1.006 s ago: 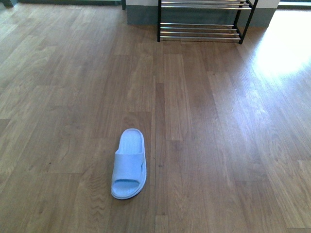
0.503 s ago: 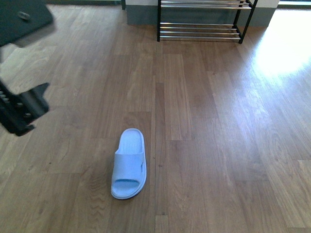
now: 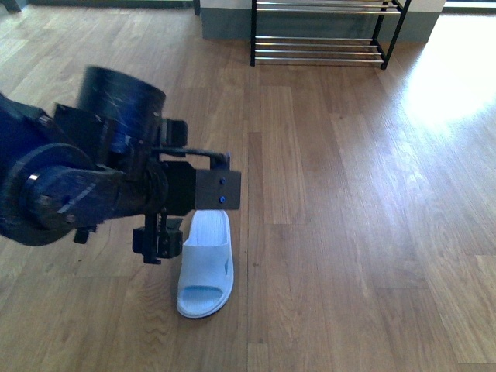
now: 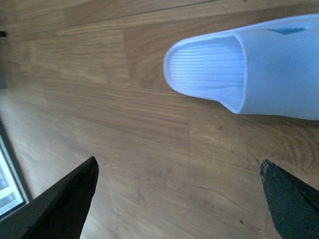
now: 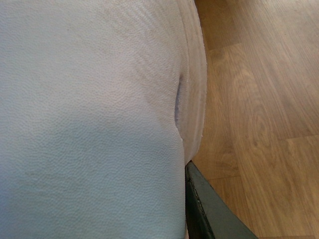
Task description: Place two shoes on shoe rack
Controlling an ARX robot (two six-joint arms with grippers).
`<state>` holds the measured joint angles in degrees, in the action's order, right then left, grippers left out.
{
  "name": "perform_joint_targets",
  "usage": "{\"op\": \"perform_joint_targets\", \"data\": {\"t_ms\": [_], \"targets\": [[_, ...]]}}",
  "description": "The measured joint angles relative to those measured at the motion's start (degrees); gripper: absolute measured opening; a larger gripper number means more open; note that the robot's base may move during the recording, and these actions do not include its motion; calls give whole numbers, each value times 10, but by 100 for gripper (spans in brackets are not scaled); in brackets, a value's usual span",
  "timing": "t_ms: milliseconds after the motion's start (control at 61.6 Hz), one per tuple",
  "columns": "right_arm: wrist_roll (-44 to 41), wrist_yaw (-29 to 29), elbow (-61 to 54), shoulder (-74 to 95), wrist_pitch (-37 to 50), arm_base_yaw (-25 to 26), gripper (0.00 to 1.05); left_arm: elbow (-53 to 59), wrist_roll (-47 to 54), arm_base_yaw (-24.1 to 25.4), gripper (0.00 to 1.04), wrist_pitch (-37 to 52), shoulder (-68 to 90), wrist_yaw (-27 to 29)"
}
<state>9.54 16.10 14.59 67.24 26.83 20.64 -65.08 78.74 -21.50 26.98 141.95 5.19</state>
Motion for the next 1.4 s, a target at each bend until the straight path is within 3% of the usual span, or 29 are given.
{"op": "perform_joint_targets", "data": {"t_ms": [341, 763, 925, 1022, 1201, 1266, 1395], "targets": [[0, 0, 0, 0, 0, 0, 4, -179, -69, 7, 95, -122, 169, 7], [0, 0, 0, 0, 0, 0, 4, -264, -157, -6, 95, -244, 234, -25], [0, 0, 0, 0, 0, 0, 4, -278, -182, -10, 69, -262, 235, -26], [0, 0, 0, 0, 0, 0, 4, -278, -196, -10, 48, -258, 232, -18], [0, 0, 0, 0, 0, 0, 3, -239, -332, -10, 11, -179, 207, 16], [0, 0, 0, 0, 0, 0, 3, -222, -374, -9, 2, -168, 196, 21], [0, 0, 0, 0, 0, 0, 3, -188, -465, -5, 1, -140, 174, 48]]}}
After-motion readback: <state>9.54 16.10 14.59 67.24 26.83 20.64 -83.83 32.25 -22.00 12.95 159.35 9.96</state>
